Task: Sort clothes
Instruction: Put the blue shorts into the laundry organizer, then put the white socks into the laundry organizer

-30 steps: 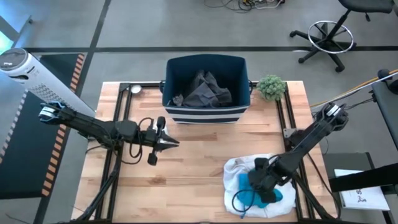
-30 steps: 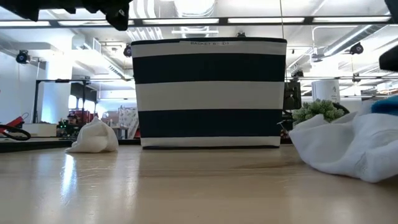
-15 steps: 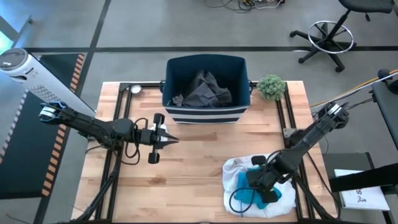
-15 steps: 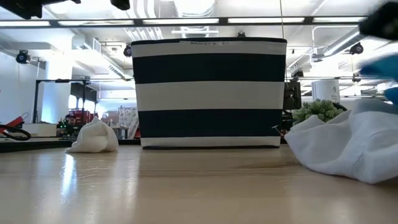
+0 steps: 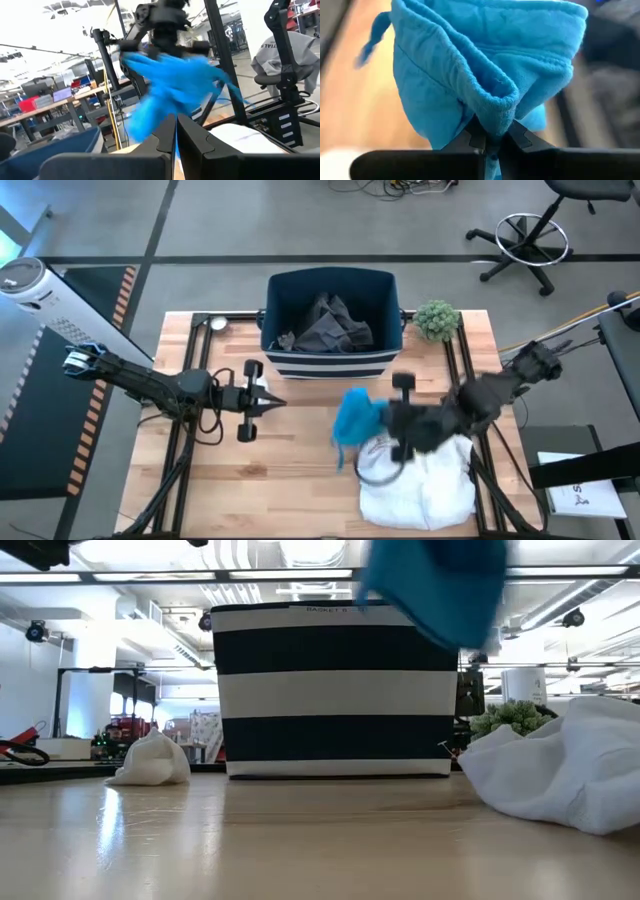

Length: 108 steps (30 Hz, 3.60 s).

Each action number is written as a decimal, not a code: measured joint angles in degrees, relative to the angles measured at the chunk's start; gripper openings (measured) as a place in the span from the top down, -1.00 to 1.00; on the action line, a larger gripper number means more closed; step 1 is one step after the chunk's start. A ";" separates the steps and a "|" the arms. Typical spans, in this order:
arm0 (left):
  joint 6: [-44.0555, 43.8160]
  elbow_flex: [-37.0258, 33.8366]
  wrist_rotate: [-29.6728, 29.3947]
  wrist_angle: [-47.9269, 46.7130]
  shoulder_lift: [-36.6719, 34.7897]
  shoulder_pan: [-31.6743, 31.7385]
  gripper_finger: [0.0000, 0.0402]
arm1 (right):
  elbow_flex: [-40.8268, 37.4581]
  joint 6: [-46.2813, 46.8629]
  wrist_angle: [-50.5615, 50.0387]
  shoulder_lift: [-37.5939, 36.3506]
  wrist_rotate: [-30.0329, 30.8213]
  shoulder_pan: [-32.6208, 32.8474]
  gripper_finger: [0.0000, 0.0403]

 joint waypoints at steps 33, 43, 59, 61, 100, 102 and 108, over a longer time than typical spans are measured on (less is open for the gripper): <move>1.04 -0.09 -3.02 1.11 0.00 0.00 1.00 | 14.80 -28.61 3.30 24.81 -37.81 -52.41 0.99; -0.46 -0.09 -3.02 0.00 0.00 0.00 1.00 | 14.37 -29.29 2.16 33.20 -47.44 -59.64 0.99; -0.62 -0.11 -3.04 -0.99 0.00 -0.04 1.00 | 14.42 -29.16 1.00 40.91 -48.63 -61.97 0.99; -0.62 -0.11 -3.04 -0.99 0.00 -0.04 1.00 | 14.44 -29.29 1.07 40.76 -48.47 -61.89 0.97; -15.75 19.53 -12.82 -56.87 4.84 -1.54 0.37 | 7.04 -17.15 -6.70 -8.90 -36.14 -37.71 0.98; -19.25 21.93 -13.29 -63.87 6.64 -2.47 0.37 | 4.70 -14.61 -6.72 -10.18 -33.83 -34.52 0.99; -33.20 24.65 -13.44 -78.79 12.52 -5.03 0.22 | -1.60 -7.84 -6.58 -13.03 -25.10 -25.32 1.00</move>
